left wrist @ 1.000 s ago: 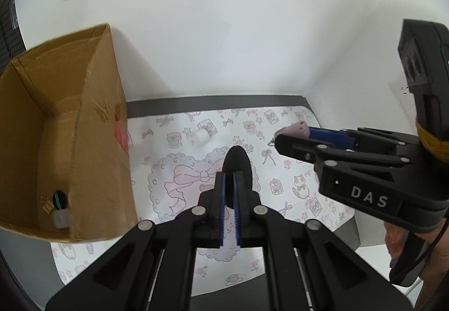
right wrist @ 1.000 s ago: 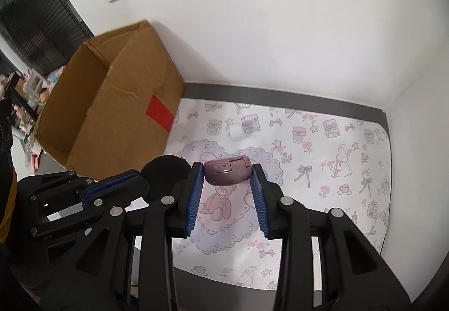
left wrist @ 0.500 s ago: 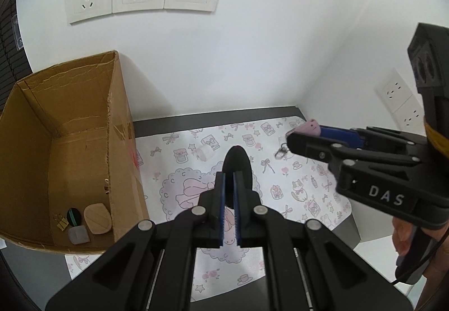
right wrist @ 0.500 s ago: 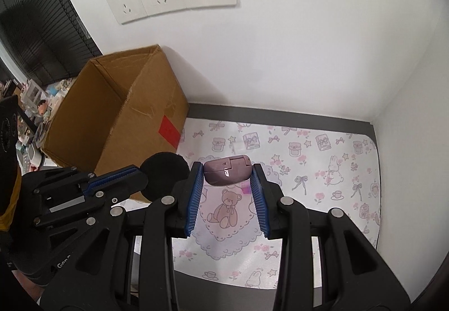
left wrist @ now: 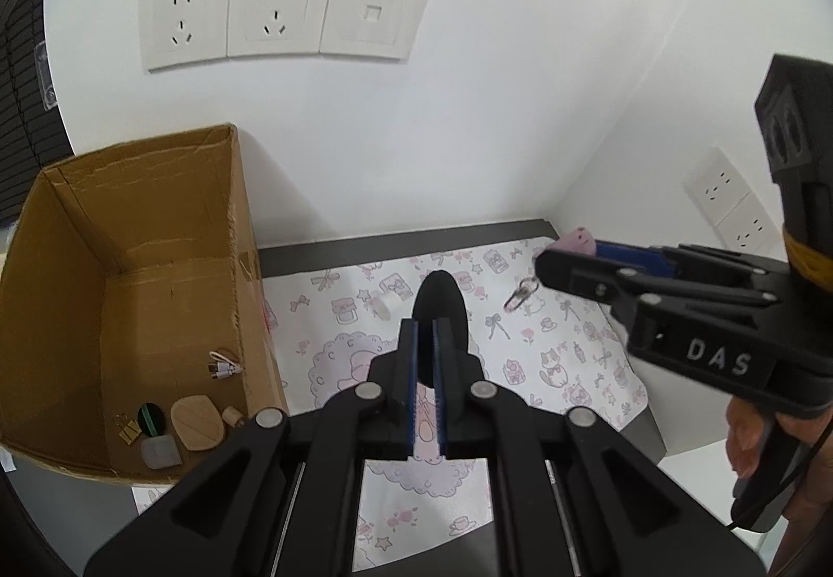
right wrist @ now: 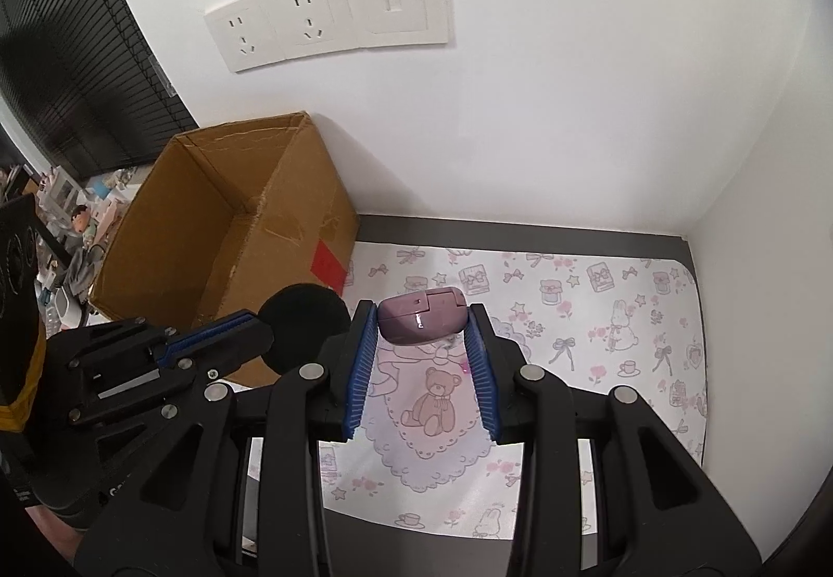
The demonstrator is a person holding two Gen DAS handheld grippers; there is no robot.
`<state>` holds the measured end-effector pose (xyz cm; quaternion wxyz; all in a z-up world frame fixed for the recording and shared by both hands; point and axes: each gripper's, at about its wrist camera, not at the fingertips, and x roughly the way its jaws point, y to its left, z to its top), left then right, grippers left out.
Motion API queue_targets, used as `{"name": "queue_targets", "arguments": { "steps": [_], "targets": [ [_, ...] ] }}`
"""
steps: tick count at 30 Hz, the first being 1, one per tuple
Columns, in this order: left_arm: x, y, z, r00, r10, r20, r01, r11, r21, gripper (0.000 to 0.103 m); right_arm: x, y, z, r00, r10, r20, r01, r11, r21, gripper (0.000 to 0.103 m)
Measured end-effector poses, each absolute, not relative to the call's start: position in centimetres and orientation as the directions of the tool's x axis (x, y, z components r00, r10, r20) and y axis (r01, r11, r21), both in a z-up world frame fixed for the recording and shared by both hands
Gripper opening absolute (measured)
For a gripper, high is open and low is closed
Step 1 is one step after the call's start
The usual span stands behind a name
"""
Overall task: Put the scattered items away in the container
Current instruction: 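Lift the black puff and pink heart keychain and carry both over the box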
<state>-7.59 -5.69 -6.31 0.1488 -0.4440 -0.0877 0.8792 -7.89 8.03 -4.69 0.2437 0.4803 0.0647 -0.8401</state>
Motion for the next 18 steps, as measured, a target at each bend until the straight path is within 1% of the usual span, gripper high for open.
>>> {"name": "queue_targets", "arguments": {
  "steps": [7, 18],
  "targets": [
    [-7.3, -8.0, -5.3, -0.587, 0.325, -0.742, -0.157, -0.944, -0.290, 0.005, -7.6, 6.0, -4.1, -0.418, -0.377, -0.826, 0.487, -0.861, 0.147, 0.036],
    [-6.5, -12.7, -3.9, -0.633, 0.285, -0.719, -0.102, -0.952, -0.288, 0.005, -6.3, 0.5, -2.5, -0.406, -0.433, -0.805, 0.560, -0.814, 0.155, 0.036]
  ]
}}
